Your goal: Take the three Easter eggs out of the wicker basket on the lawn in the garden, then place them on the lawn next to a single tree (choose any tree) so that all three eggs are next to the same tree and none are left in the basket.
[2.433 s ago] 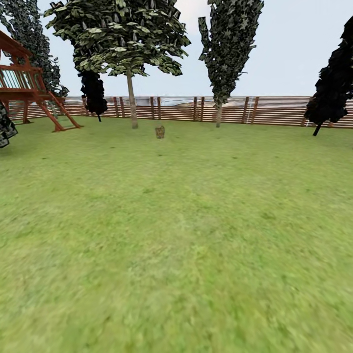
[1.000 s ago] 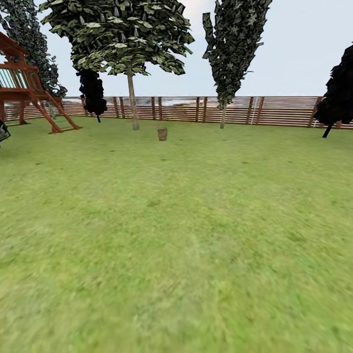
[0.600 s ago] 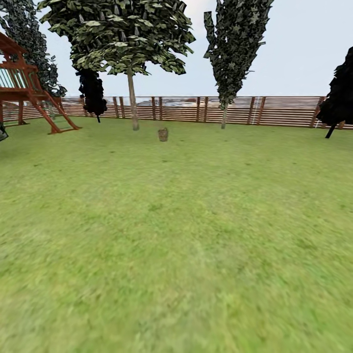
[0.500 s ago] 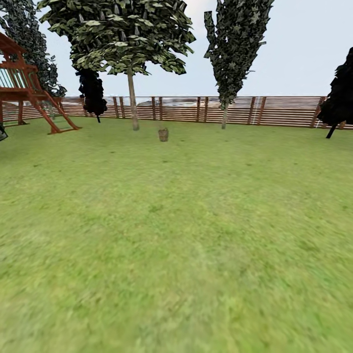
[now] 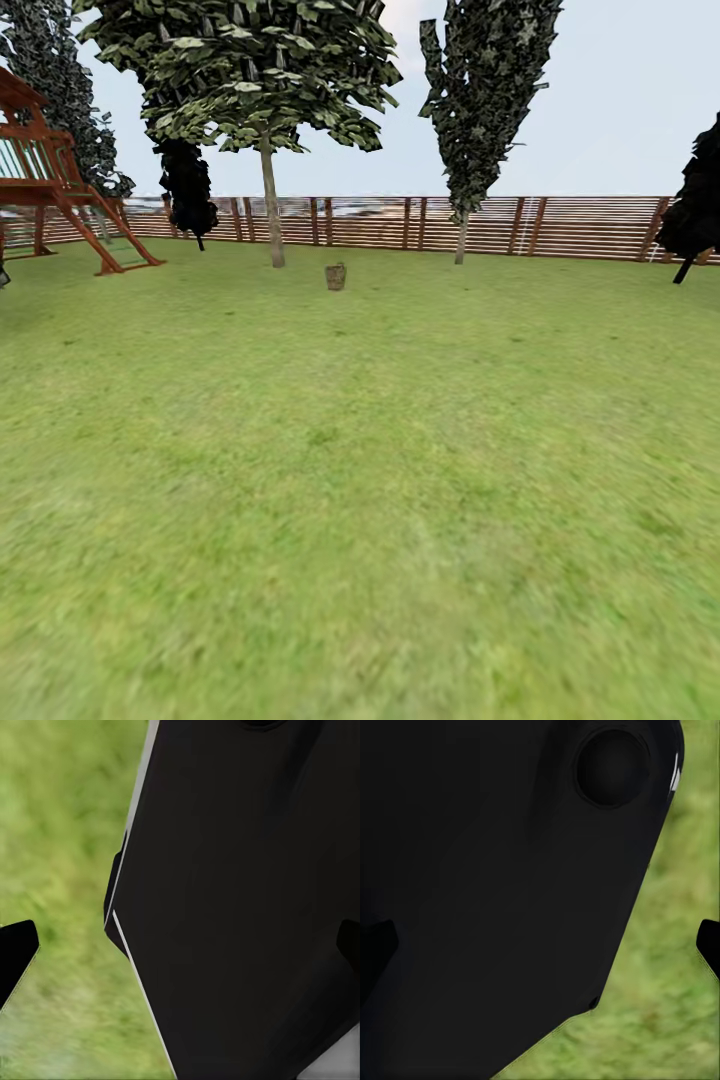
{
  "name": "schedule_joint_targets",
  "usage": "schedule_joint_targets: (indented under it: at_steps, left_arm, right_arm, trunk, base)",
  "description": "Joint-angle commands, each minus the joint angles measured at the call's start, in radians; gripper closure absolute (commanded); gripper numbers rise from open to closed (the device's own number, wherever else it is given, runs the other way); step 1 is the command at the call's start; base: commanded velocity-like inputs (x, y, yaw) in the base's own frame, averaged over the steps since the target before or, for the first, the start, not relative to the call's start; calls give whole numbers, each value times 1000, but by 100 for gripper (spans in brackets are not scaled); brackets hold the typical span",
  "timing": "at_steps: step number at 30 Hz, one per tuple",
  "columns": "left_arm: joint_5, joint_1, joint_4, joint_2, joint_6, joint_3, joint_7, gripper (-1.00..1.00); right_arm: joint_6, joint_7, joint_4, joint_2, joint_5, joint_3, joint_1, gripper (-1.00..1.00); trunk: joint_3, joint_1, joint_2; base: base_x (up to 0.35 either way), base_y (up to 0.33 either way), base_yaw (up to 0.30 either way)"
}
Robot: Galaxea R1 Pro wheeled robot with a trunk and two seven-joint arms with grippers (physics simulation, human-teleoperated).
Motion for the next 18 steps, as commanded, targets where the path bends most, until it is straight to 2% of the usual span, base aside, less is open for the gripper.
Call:
schedule_joint_targets:
  at_steps: [1, 18]
  left_arm:
    - [2, 0, -1, 0, 3, 5, 1, -100]
    - [2, 0, -1, 0, 2, 5, 1, -100]
  right_arm:
    - [-1, -1, 0, 0, 3, 7, 0, -100]
    - [-1, -1, 0, 0, 3, 7, 0, -100]
  trunk:
    - [-1, 1, 0]
    - [-1, 1, 0]
  base:
    - [318, 133, 0]
    - [317, 135, 0]
